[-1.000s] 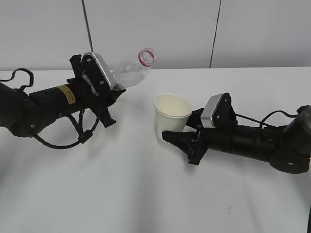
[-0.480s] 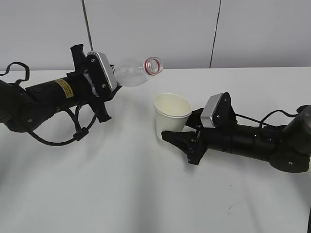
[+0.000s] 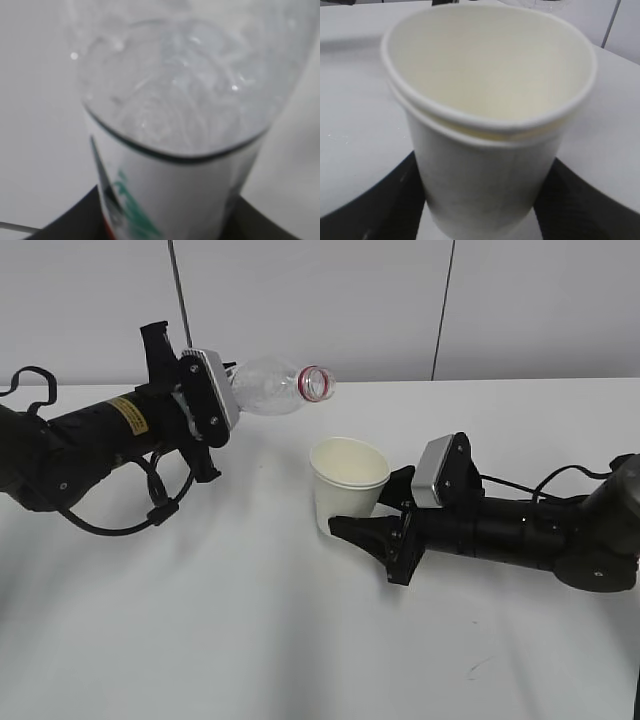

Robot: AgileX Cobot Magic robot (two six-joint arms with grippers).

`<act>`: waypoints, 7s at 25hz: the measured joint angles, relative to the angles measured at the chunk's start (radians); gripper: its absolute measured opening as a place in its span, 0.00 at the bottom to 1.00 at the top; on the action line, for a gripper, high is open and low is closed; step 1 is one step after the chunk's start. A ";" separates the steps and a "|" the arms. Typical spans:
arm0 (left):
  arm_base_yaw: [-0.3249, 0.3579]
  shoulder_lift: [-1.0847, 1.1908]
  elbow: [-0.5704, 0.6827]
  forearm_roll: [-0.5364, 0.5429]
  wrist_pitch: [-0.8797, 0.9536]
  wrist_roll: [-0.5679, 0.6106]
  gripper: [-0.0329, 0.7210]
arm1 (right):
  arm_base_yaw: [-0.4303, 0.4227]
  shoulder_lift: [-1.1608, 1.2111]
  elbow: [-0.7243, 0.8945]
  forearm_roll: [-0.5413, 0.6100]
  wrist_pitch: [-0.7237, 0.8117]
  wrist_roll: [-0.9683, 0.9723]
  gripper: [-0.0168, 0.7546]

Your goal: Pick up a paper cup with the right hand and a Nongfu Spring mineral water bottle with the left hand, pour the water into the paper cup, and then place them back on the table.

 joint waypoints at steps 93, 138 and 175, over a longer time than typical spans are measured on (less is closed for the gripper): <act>0.000 -0.001 0.000 -0.048 -0.153 0.458 0.42 | 0.000 0.000 -0.051 -0.206 0.000 0.109 0.61; 0.000 -0.001 0.000 -0.045 -0.163 0.480 0.42 | 0.000 0.000 -0.051 -0.205 0.012 0.105 0.61; 0.000 0.012 -0.006 0.006 -0.156 -0.924 0.42 | 0.000 0.000 -0.051 0.137 0.024 0.009 0.61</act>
